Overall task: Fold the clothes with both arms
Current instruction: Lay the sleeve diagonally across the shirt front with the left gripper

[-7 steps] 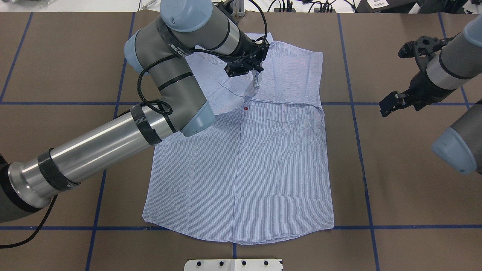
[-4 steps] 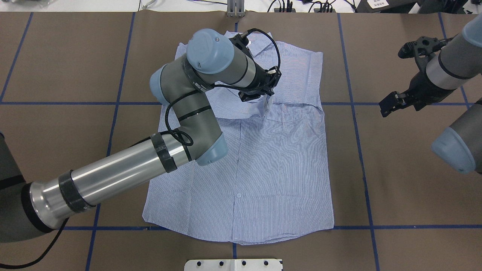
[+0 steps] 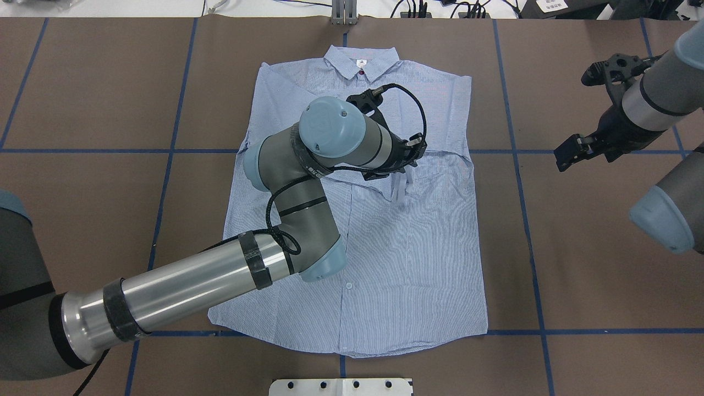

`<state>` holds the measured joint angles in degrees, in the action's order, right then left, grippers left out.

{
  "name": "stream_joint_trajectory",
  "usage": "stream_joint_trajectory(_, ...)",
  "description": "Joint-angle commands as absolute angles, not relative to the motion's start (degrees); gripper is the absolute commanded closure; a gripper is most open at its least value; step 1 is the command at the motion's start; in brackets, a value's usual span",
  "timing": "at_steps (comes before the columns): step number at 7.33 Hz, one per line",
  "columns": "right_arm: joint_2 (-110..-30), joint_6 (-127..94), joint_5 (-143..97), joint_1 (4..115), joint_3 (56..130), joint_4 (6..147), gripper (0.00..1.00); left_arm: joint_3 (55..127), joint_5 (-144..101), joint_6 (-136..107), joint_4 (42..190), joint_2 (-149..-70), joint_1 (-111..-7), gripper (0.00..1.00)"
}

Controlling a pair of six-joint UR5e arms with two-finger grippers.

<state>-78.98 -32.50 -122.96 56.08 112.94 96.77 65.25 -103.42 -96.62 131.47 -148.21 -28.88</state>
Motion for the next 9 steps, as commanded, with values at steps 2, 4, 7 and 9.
stream_joint_trajectory(2,-78.9,-32.8,-122.9,56.1,113.1,96.7,0.00,66.5,-102.7,-92.2,131.7,-147.5,-27.5,0.00)
stream_joint_trajectory(4,-78.7,-34.0,-122.7,55.7,113.5,96.3,0.00,69.8,-102.9,-92.1,130.7,-144.8,-28.6,0.01)
stream_joint_trajectory(7,-82.5,-50.0,-120.9,49.8,113.6,80.1,0.00,83.9,-105.2,-89.2,124.2,-134.2,-31.7,0.01)
stream_joint_trajectory(9,-86.2,-60.7,-116.3,42.4,116.8,74.9,0.00,97.5,-105.8,-81.5,110.5,-129.3,-32.9,0.01)
